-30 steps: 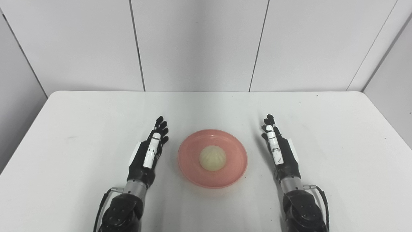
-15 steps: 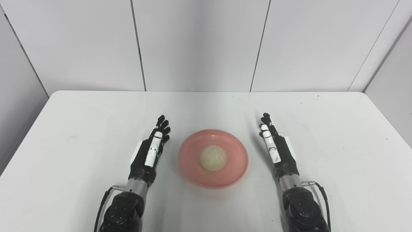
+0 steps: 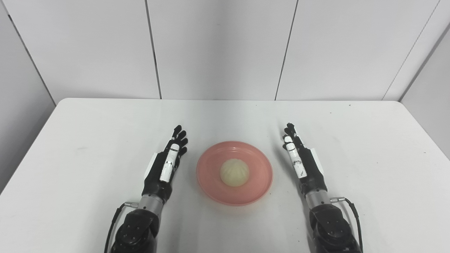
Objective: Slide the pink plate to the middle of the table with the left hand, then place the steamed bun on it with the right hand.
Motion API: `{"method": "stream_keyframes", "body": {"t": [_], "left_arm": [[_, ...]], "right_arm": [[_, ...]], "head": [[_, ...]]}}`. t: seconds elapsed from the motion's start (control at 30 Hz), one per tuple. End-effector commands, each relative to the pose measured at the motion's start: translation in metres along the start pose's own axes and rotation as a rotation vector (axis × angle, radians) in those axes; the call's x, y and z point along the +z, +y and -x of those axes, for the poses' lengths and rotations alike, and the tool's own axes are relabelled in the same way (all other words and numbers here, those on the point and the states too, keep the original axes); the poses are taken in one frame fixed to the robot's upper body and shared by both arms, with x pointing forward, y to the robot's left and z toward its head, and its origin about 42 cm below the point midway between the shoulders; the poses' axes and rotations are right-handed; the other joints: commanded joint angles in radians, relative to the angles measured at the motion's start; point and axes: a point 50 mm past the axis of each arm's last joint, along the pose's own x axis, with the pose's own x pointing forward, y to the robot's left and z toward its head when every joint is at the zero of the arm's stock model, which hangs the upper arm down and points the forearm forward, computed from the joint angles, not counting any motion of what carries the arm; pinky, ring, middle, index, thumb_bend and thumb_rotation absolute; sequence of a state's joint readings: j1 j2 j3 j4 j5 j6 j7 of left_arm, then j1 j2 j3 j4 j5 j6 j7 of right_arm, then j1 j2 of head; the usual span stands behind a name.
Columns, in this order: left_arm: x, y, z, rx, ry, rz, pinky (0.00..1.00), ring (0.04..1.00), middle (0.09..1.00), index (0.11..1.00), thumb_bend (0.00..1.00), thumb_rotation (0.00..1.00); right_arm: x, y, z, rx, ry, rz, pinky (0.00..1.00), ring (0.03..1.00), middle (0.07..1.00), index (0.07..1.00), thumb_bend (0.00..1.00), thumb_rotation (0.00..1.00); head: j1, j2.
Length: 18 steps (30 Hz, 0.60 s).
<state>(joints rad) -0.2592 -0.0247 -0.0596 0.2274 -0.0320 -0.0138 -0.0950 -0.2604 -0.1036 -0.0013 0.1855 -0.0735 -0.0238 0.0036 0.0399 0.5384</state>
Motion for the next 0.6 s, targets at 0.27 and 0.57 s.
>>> {"method": "stream_keyframes", "body": {"t": [0.27,0.57], "left_arm": [[-0.0234,0.0041,0.0084,0.02,0.118,-0.024,0.97,0.976,0.987,0.993,0.33,1.0],[-0.0242,0.0033,0.0078,0.019,0.118,-0.023,0.97,0.974,0.987,0.992,0.34,1.0]], "right_arm": [[-0.0132,0.0074,0.0077,0.027,0.033,-0.004,0.9,0.938,0.954,0.967,0.2,1.0],[-0.0122,0.0068,0.008,0.021,0.036,-0.005,0.9,0.935,0.952,0.965,0.21,1.0]], "head": [[0.003,0.003],[0.008,0.005]]}}
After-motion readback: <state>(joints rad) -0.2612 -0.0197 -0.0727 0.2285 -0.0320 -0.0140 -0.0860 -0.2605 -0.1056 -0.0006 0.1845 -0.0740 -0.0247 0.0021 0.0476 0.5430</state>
